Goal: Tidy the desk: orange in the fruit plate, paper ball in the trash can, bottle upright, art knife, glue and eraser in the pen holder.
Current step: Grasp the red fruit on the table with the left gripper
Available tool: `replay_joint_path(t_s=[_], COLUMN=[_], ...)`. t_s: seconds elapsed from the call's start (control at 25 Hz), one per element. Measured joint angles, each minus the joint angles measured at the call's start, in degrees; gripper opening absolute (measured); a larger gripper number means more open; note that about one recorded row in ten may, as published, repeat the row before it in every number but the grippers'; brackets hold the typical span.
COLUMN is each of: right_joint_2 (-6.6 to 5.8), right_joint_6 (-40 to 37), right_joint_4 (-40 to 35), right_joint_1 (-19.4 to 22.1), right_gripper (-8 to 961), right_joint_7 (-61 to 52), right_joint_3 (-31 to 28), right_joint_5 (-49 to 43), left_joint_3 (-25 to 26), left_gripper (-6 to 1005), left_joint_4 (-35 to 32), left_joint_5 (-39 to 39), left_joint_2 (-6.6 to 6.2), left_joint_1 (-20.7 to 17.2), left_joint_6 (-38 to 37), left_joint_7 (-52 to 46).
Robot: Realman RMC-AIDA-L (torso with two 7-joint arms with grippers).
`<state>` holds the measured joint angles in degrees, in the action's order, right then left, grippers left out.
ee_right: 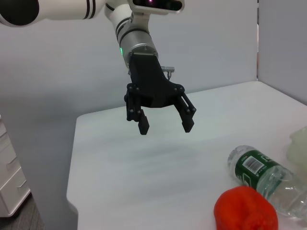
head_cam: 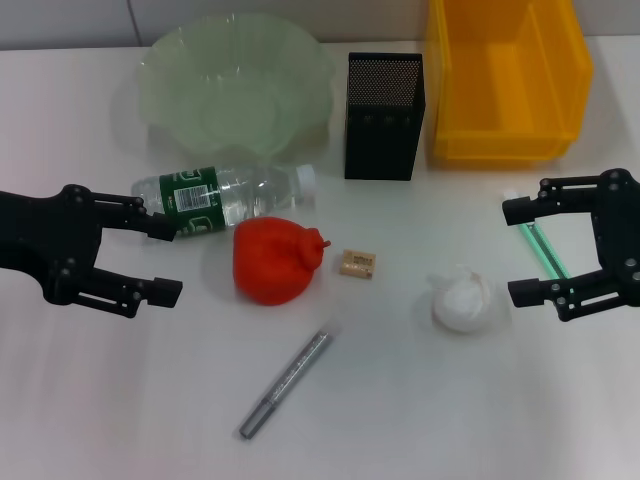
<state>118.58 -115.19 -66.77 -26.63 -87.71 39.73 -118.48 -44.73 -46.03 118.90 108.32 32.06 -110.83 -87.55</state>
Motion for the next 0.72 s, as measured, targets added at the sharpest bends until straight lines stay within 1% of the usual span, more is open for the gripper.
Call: replay_joint_path(t_s=[0.72], right_joint_2=[-0.23], right_joint_6=[-0.2], right_joint_4=[-0.4], right_joint_1=[0.2], right_gripper=[841], right_joint_7=[-0.2], right_joint_3=[-0.1], right_joint_5=[0.0], left_joint_3=[0.0], left_gripper=[830], left_joint_4=[-0.1], left_joint_5=[0.2], left_joint_2=[-0.03], left_joint_1=[0.7], left_joint_6=[0.6], left_joint_7=[-0.1])
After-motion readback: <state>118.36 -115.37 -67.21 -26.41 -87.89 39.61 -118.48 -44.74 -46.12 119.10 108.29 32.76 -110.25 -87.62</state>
